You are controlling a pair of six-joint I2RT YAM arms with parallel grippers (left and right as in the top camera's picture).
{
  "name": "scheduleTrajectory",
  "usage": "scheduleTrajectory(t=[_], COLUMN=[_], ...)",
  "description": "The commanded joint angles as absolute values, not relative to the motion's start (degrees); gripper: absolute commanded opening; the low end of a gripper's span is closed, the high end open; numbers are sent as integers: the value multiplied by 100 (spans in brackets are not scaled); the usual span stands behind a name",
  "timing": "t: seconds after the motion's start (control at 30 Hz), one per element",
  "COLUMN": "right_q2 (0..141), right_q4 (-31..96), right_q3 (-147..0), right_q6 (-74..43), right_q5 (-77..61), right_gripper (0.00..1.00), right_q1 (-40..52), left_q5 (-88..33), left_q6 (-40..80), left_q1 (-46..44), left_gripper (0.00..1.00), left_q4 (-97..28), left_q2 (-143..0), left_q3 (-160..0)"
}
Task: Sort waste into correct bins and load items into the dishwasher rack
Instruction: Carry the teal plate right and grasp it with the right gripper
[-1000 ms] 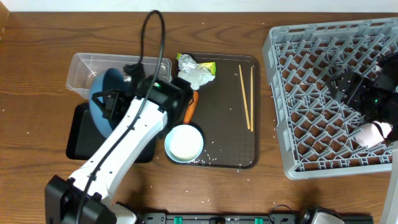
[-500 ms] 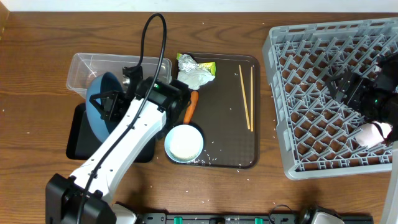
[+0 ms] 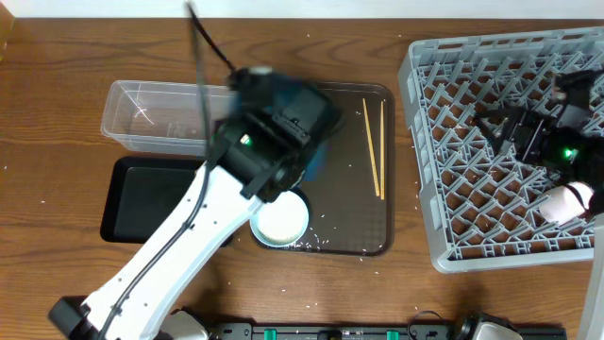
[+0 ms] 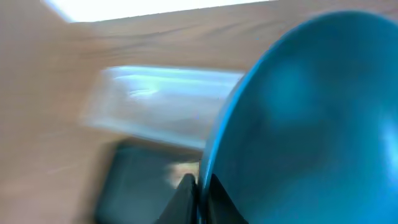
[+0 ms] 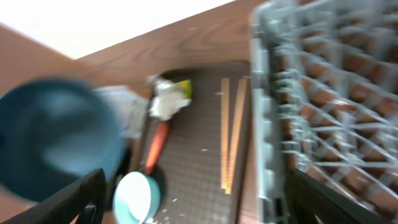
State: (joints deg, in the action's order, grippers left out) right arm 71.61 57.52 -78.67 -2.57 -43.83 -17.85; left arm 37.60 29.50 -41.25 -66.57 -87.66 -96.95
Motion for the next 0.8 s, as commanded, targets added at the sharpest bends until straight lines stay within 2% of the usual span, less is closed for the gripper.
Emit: scheduleTrajectory(t=[0.0, 0.33, 0.5, 0.67, 0.77], right_q2=[7179, 7229, 7338, 7286, 7258], right_q4=[5745, 5721, 5883, 5896, 5784], right_q3=[-7885, -7885, -7885, -7885, -7885], right_q6=[64, 353, 314, 497, 582], right_q5=[-4998, -4130, -2926, -2718, -2729], right_gripper=[86, 86, 73, 72, 54], right_q1=[-1391, -156, 239, 259, 259], left_q5=[1382, 705, 508, 556, 554], left_q6=[2038, 1994, 1992, 1673, 1673], left_q1=[-4320, -4611, -4611, -4604, -4606], left_gripper=[6, 6, 6, 6, 6], left_q4=[-5992, -5116, -5089, -5089, -5015], left_q2=[-8689, -8702, -8694, -8672, -8667], left_q3=[-9821, -9813, -9813, -9813, -9813])
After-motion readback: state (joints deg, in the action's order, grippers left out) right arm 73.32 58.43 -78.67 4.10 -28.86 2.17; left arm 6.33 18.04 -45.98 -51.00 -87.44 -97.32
